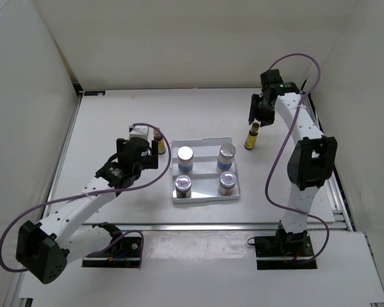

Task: Organize the condiment bottles

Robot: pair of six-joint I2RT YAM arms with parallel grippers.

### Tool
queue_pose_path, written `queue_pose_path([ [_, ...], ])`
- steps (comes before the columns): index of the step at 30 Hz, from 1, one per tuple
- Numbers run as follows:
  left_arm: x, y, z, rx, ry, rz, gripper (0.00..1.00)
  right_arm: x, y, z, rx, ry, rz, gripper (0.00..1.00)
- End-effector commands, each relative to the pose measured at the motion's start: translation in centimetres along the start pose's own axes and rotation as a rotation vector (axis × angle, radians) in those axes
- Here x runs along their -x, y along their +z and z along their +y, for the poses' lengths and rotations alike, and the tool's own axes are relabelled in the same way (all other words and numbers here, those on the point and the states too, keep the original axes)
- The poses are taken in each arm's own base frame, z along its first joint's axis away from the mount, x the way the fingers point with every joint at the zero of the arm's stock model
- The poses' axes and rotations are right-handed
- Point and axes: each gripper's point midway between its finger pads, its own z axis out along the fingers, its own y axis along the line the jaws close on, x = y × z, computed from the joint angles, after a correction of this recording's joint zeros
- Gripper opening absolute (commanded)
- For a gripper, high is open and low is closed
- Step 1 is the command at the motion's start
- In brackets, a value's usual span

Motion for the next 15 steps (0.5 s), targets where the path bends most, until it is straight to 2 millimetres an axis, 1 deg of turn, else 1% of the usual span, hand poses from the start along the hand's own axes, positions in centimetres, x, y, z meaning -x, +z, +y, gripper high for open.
queue_pose_path([
  [1, 0.4, -0.1, 0.4, 0.007, -0.025, -0.043, 0.99, 0.6, -0.1, 0.2, 0.010, -0.003, 0.013, 0.52],
  [2, 0.0, 0.0, 0.4, 0.009, -0.020, -0.035, 0.99, 0.5, 0.3, 0.0, -0.001, -0.003, 0.019, 0.52],
  [4, 0.2, -0.2, 0.4, 0.007, -0.025, -0.043, 0.99, 0.2, 0.2, -0.1, -0.004, -0.003, 0.030, 0.50],
  [5, 0.2, -0.2, 0.4, 0.007, -0.025, -0.043, 0.99, 0.2, 0.2, -0.1, -0.004, -0.003, 0.030, 0.44],
  [6, 0.2, -0.2, 0.4, 0.007, -0.025, -0.043, 0.99, 0.3, 0.2, -0.3, -0.016, -0.003, 0.026, 0.40],
  [8, 0.2, -0.2, 0.5, 0.005, -0.029, -0.051, 0.99, -0.1, 0.0, -0.4, -0.019, -0.003, 0.037, 0.34],
  [10, 0.2, -0.2, 0.5, 0.005, -0.029, -0.051, 0.99, -0.3, 0.0, -0.6, -0.032, 0.006, 0.043, 0.31],
  [11, 0.2, -0.2, 0.5, 0.005, -0.029, -0.051, 0.99, -0.1, -0.4, -0.7, -0.038, 0.006, 0.031, 0.28],
  [13, 0.2, -0.2, 0.5, 0.005, -0.029, -0.051, 0.99, -0.2, -0.9, -1.0, -0.050, 0.006, 0.028, 0.17],
  [15, 0.2, -0.2, 0.5, 0.005, -0.029, -0.051, 0.99, 0.2, -1.9, -0.9, -0.043, 0.006, 0.003, 0.10],
])
